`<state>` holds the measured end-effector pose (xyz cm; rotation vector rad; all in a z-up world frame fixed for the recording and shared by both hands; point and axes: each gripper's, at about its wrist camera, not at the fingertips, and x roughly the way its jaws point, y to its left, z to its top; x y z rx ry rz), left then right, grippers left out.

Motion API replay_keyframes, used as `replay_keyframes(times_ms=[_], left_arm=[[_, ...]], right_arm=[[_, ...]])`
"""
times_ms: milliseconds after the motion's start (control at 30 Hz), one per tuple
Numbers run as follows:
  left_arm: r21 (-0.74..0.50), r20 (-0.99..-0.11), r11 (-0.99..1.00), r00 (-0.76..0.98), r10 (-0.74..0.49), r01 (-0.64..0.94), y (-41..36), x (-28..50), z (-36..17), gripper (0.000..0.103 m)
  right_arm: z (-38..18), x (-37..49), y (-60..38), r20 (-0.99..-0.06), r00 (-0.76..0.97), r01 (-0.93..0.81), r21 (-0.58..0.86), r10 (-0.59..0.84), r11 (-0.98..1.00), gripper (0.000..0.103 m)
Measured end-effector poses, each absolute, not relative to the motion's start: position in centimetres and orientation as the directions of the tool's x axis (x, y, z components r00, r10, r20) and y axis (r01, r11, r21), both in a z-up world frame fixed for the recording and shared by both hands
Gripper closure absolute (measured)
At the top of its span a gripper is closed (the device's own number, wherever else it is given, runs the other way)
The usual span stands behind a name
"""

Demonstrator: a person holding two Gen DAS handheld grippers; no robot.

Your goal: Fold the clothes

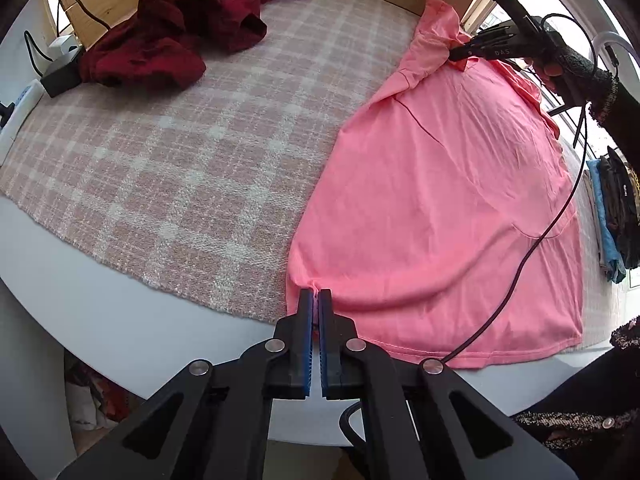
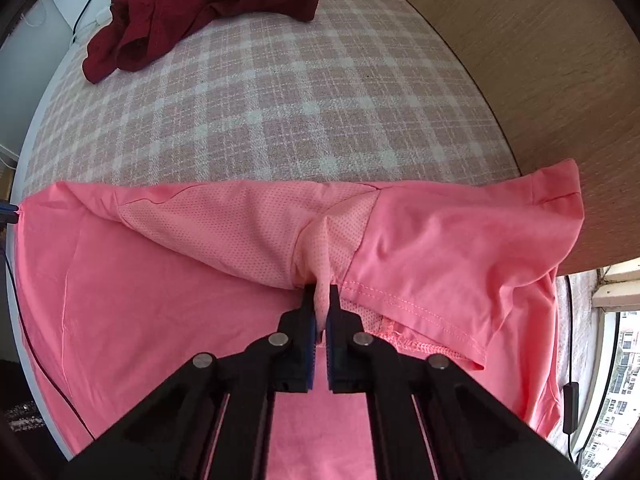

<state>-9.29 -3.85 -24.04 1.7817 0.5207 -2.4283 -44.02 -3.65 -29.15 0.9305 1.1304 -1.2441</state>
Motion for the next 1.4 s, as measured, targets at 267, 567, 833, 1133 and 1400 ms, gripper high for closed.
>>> replay_keyframes(times_ms=[267, 567, 833, 1133, 1400], left_arm=[[-0.19, -0.946, -0.952, -0.303, 0.112, 0.24, -2.2, -8.6, -22.7, 0.101], [-0.191, -0.943, -0.975, -0.296, 0.151, 0.113, 5.1, -10.0, -20.7, 0.101], [-0.204, -0.944, -0.971, -0.288, 0.162, 0.125, 5.5, -10.6, -22.3, 0.101], [-0.189, -0.95, -0.97, -0.279, 0.14, 0.155, 3.6, -10.3, -22.3, 0.101], [-0.178, -0.948, -0.98, -0.285, 0.144, 0.094, 4.8, -9.6, -20.4, 0.101]], right_arm=[[-26.4, -45.5, -3.9, -0.961, -0.035, 0.991, -0.068, -0.274, 0.111, 0.099], [-24.3, -47.1, 0.4, -0.955, -0.083, 0.993, -0.103, -0.286, 0.055, 0.1], [-25.0, -49.0, 3.0, -0.957, 0.04, 0.996, 0.062, -0.286, -0.069, 0.082], [-29.8, -44.9, -2.0, -0.959, -0.04, 0.997, -0.057, -0.282, 0.053, 0.068], [-25.0, -47.3, -0.5, -0.945, -0.035, 0.998, -0.049, -0.325, 0.035, 0.101]])
